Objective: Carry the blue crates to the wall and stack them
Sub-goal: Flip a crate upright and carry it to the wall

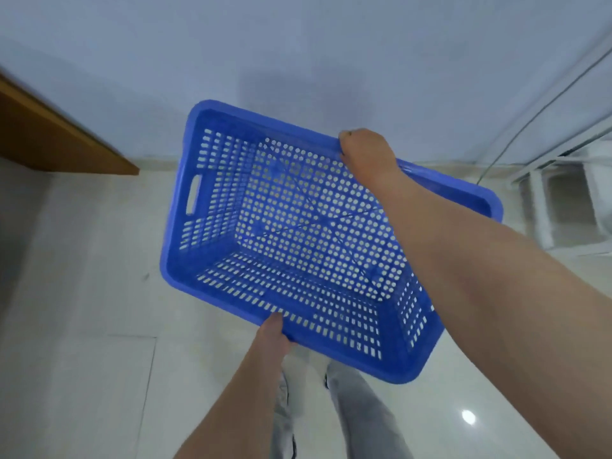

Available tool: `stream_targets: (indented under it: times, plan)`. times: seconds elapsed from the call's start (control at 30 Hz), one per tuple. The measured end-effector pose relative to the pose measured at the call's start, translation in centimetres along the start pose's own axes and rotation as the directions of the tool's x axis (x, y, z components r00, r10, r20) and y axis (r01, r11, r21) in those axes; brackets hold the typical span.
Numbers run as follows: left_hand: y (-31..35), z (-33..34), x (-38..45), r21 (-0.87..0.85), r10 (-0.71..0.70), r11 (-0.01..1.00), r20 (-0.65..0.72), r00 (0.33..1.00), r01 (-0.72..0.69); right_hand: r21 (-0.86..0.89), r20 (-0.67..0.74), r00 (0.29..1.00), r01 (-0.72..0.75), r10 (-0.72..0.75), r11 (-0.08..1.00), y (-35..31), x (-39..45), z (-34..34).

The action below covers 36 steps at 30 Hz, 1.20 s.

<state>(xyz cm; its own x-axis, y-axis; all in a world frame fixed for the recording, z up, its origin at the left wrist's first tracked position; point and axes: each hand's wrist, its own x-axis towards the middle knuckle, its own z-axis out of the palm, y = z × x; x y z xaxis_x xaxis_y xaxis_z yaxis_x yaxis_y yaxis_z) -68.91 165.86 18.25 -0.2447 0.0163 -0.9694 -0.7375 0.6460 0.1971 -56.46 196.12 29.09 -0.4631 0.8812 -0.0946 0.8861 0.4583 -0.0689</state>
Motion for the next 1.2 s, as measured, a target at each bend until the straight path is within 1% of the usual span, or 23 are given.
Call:
stream_targets:
  times: [0.03,0.1,0.2,0.3,0.4,0.47,0.53,0.57,0.63,0.67,0.7,0.73,0.77,0.8,0.87,0.9,0.93,0.97,1.07,1.1,1.13,1.17,1.2]
  plan:
    - [0.3,0.9,1.2,0.004,-0.011,1.000,0.015,1.000,0.011,-0.010,0.006,1.000,-0.005,0.005,1.000,0.2,1.6,1.0]
    - [0.9,2.6,3.7,-0.050,-0.033,0.998,0.041,0.999,0.035,-0.013,0.032,0.999,-0.035,0.035,0.999,0.4,4.5,3.0]
    - [1.1,4.5,8.4,-0.120,-0.048,0.991,0.144,0.988,0.065,-0.037,0.012,0.994,-0.106,0.106,0.994,-0.2,8.1,7.0]
    - [2.1,6.5,11.6,-0.182,-0.092,0.976,0.142,0.986,0.117,-0.009,-0.011,0.990,-0.138,0.138,0.990,-1.4,11.1,11.1]
    - [2.8,8.0,13.5,-0.226,-0.152,0.957,0.146,0.977,0.183,-0.007,0.005,0.989,-0.147,0.147,0.989,-1.9,13.8,14.5]
    - [3.0,8.6,14.7,-0.278,-0.191,0.931,0.186,0.964,0.238,-0.017,0.016,0.989,-0.149,0.150,0.989,-2.1,15.4,16.3]
    - [2.8,9.6,15.9,-0.263,-0.205,0.929,0.217,0.954,0.259,-0.026,0.042,0.989,-0.141,0.142,0.990,-2.4,16.6,18.0]
    - [2.8,10.1,16.4,-0.239,-0.201,0.939,0.201,0.959,0.247,-0.027,0.056,0.989,-0.136,0.138,0.990,-2.6,17.1,19.0]
    - [2.6,10.6,18.1,-0.213,-0.208,0.942,0.235,0.950,0.259,-0.027,0.073,0.989,-0.123,0.125,0.992,-2.9,17.9,20.8]
    - [2.4,10.7,18.6,-0.221,-0.214,0.939,0.222,0.951,0.263,-0.027,0.095,0.988,-0.121,0.123,0.992,-3.1,18.1,21.6]
    - [2.1,10.8,19.3,-0.180,-0.230,0.946,0.211,0.950,0.270,-0.026,0.127,0.984,-0.120,0.122,0.992,-3.2,18.4,22.3]
    - [1.7,10.9,20.2,-0.176,-0.250,0.941,0.213,0.945,0.289,-0.026,0.163,0.979,-0.120,0.123,0.992,-3.5,18.6,23.3]
    - [1.5,11.0,21.0,-0.137,-0.242,0.953,0.185,0.952,0.269,-0.027,0.204,0.971,-0.124,0.127,0.992,-3.8,18.9,24.4]
    - [1.5,11.2,21.8,-0.137,-0.222,0.959,0.171,0.960,0.247,-0.025,0.266,0.954,-0.139,0.141,0.990,-4.1,19.1,25.5]
    - [2.1,12.1,23.2,-0.229,-0.170,0.951,0.167,0.971,0.206,-0.008,0.458,0.873,-0.186,0.169,0.983,-4.6,18.9,27.7]
    - [2.7,12.6,23.5,-0.239,-0.148,0.954,0.150,0.978,0.181,-0.001,0.532,0.829,-0.203,0.173,0.979,-4.6,18.4,28.8]
    - [3.3,13.0,23.8,-0.225,-0.134,0.961,0.137,0.982,0.162,0.003,0.567,0.804,-0.220,0.180,0.975,-4.4,17.7,29.8]
    - [3.8,13.5,24.1,-0.195,-0.120,0.970,0.130,0.984,0.144,0.004,0.574,0.796,-0.234,0.190,0.972,-4.2,16.8,30.7]
    - [5.2,14.7,24.2,-0.066,-0.067,0.995,0.113,0.991,0.075,0.007,0.552,0.796,-0.301,0.247,0.954,-2.6,13.2,32.2]
    - [5.6,14.8,23.9,-0.002,-0.062,0.998,0.133,0.989,0.063,0.012,0.539,0.793,-0.343,0.283,0.939,-1.7,12.1,32.6]
    - [6.0,14.7,23.6,0.073,-0.080,0.995,0.152,0.985,0.070,0.012,0.537,0.782,-0.382,0.317,0.924,-0.6,11.1,32.8]
    - [6.5,14.5,23.2,0.152,-0.125,0.983,0.165,0.978,0.100,0.007,0.540,0.768,-0.414,0.345,0.910,0.6,10.0,32.7]
    - [7.1,14.1,22.8,0.271,-0.186,0.953,0.172,0.967,0.135,0.001,0.543,0.757,-0.434,0.364,0.901,1.7,9.1,32.6]
